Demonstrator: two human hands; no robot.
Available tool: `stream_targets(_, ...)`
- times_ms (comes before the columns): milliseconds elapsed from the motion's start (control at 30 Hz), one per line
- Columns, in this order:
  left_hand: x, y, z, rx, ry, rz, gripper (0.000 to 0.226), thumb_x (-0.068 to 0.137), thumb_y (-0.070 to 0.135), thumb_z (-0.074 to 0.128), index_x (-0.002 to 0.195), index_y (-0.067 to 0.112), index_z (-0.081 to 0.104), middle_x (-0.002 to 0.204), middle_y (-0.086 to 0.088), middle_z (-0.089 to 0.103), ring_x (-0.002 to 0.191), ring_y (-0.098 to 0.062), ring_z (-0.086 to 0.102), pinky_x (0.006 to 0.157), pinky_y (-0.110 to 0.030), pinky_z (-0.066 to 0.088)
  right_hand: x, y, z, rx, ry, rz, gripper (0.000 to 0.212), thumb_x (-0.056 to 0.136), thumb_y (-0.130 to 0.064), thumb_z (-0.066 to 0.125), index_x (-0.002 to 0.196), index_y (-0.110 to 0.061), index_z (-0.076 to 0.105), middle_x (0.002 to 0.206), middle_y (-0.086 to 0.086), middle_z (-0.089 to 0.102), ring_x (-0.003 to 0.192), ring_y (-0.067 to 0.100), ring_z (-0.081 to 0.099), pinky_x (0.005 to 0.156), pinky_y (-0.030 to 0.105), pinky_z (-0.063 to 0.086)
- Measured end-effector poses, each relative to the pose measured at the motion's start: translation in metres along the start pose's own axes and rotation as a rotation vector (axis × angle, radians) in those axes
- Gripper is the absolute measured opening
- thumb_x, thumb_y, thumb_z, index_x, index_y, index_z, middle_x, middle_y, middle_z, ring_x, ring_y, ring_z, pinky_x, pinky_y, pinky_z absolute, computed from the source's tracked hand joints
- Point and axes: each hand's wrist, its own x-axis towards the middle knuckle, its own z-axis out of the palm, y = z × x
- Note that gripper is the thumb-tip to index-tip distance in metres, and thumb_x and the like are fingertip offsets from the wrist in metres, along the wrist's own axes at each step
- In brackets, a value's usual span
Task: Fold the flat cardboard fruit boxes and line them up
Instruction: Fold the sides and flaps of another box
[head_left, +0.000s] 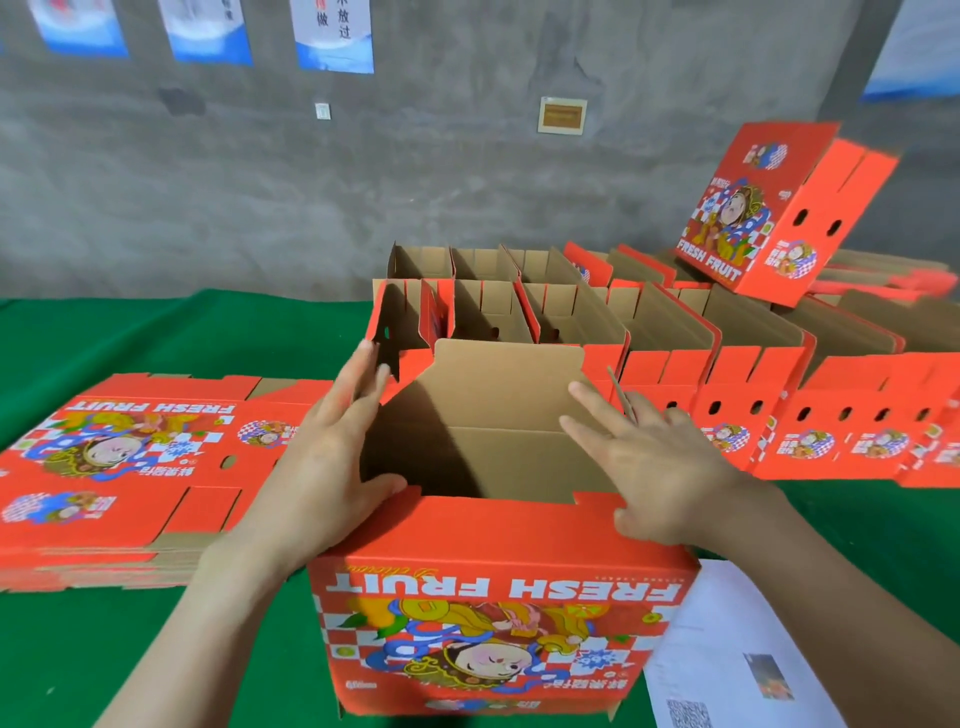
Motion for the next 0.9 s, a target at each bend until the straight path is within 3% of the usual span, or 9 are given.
stream_targets(100,-0.003,0.004,-0.005,-0.217,-0.076,0.111,0.062,0.078,0.032,0.075,0.135,0.022,0.051,0.148,0.008,0.039,0.136,-0.004,0.035,0.111,-0.019,0.028,0.004,0.002,-0.006,0.022,-0.033,-0.002,0.093,0.082,-0.022,0.061,0.152,-0.028,0.000,0.153,-0.001,-0.033,0.140,0.031,0.013,0.105,0.045,0.028)
stream_targets(233,0.003,0.002,-0.002,-0.343,-0.209,0.024,0.009,0.093,0.029,0.054,0.091,0.025,0.061,0.095,0.007,0.069,0.093,-0.008,0.063,0.084,-0.033,0.046,0.006,-0.001,-0.006,0.022,-0.039,-0.014,0.093,0.082,-0.021,0.061,0.152,-0.028,0.000,0.153,0.002,-0.033,0.142,0.032,0.006,0.111,0.046,0.023)
stream_targets(300,0.013,-0.006,0.003,-0.168,-0.130,-0.026,0.017,0.092,0.010,0.056,0.096,0.025,0.063,0.100,0.003,0.065,0.095,-0.012,0.060,0.086,-0.033,0.045,0.007,-0.002,-0.003,0.011,-0.037,-0.022,0.093,0.082,-0.022,0.060,0.152,-0.028,-0.002,0.153,0.004,-0.033,0.145,0.034,-0.005,0.115,0.047,0.014)
stream_targets(400,0.030,-0.013,0.010,0.112,-0.251,-0.060,0.060,0.082,0.009,0.064,0.135,0.032,0.049,0.143,-0.006,0.031,0.134,-0.026,0.027,0.111,-0.043,0.025,0.006,-0.002,0.002,0.017,-0.006,-0.038,0.091,0.083,-0.017,0.055,0.152,-0.028,-0.004,0.153,0.004,-0.033,0.143,0.033,-0.024,0.117,0.047,-0.004)
stream_targets(533,0.042,-0.019,0.014,-0.106,-0.424,-0.156,0.077,0.085,0.007,0.057,0.146,0.041,0.026,0.153,0.005,0.014,0.141,-0.020,0.019,0.115,-0.027,0.016,0.003,0.000,0.016,0.147,0.147,-0.172,0.086,0.082,-0.001,0.045,0.150,-0.036,0.008,0.154,-0.012,-0.027,0.142,0.025,-0.028,0.111,0.043,-0.021)
stream_targets(633,0.043,-0.023,0.020,-0.079,-0.386,-0.147,0.074,0.087,0.008,0.056,0.146,0.042,0.025,0.148,0.003,0.022,0.135,-0.023,0.028,0.114,-0.034,0.023,-0.004,0.002,0.031,0.285,0.482,-0.341,0.065,0.078,0.005,0.059,0.135,-0.025,0.050,0.152,-0.007,0.033,0.144,0.030,0.022,0.117,0.047,0.002)
stream_targets(700,0.042,-0.024,0.023,-0.094,-0.364,-0.115,0.074,0.086,0.007,0.057,0.146,0.039,0.027,0.149,0.005,0.019,0.134,-0.022,0.031,0.113,-0.035,0.026,-0.008,0.002,0.041,0.399,0.644,-0.402,0.039,0.077,0.002,0.063,0.108,-0.021,0.060,0.119,-0.005,0.062,0.126,0.027,0.051,0.115,0.045,0.026)
stream_targets(833,0.040,-0.029,0.024,-0.154,-0.321,-0.082,0.073,0.086,0.004,0.060,0.146,0.033,0.030,0.149,0.005,0.020,0.134,-0.014,0.031,0.106,-0.017,0.024,-0.007,0.000,0.048,0.680,0.701,-0.392,0.017,0.084,-0.006,0.055,0.090,-0.019,0.047,0.097,-0.009,0.048,0.075,0.020,0.056,0.064,0.044,0.050)
stream_targets(900,0.039,-0.029,0.023,-0.188,-0.289,-0.077,0.077,0.085,0.002,0.062,0.146,0.033,0.029,0.144,0.006,0.026,0.128,-0.007,0.032,0.099,-0.004,0.021,-0.003,0.002,0.050,0.773,0.672,-0.362,0.015,0.083,-0.003,0.058,0.086,-0.016,0.051,0.092,-0.007,0.050,0.075,0.017,0.057,0.063,0.042,0.050)
